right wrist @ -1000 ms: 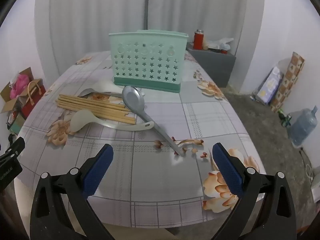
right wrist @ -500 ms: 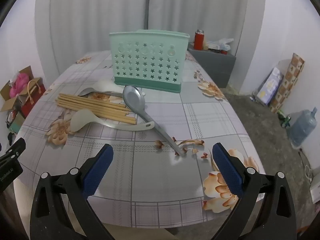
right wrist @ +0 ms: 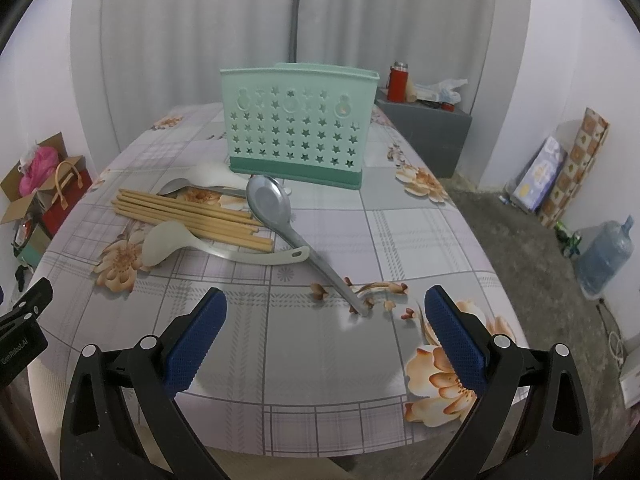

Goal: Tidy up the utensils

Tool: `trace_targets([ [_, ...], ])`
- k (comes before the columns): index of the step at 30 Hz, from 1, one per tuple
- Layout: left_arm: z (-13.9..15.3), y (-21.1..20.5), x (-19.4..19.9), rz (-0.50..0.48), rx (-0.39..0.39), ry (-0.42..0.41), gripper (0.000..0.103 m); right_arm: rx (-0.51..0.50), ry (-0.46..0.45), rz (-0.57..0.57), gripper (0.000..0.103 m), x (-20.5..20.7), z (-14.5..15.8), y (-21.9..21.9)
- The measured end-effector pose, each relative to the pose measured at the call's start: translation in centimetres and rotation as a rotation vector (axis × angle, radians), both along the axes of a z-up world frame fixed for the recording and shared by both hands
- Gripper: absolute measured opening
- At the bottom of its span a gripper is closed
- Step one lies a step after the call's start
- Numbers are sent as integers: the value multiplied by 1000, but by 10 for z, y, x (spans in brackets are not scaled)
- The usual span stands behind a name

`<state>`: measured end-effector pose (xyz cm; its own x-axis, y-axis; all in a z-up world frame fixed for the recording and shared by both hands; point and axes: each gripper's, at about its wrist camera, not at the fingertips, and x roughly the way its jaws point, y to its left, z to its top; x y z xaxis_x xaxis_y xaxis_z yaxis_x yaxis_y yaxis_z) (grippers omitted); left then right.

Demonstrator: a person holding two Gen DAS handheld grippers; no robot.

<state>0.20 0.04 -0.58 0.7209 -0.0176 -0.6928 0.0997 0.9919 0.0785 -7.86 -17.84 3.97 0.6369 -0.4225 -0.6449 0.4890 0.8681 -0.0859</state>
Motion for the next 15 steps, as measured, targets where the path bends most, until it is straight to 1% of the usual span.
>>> trace_targets([
  [15, 1, 0, 1, -1, -1, 1, 97, -5, 0, 2, 95, 0, 1, 0],
])
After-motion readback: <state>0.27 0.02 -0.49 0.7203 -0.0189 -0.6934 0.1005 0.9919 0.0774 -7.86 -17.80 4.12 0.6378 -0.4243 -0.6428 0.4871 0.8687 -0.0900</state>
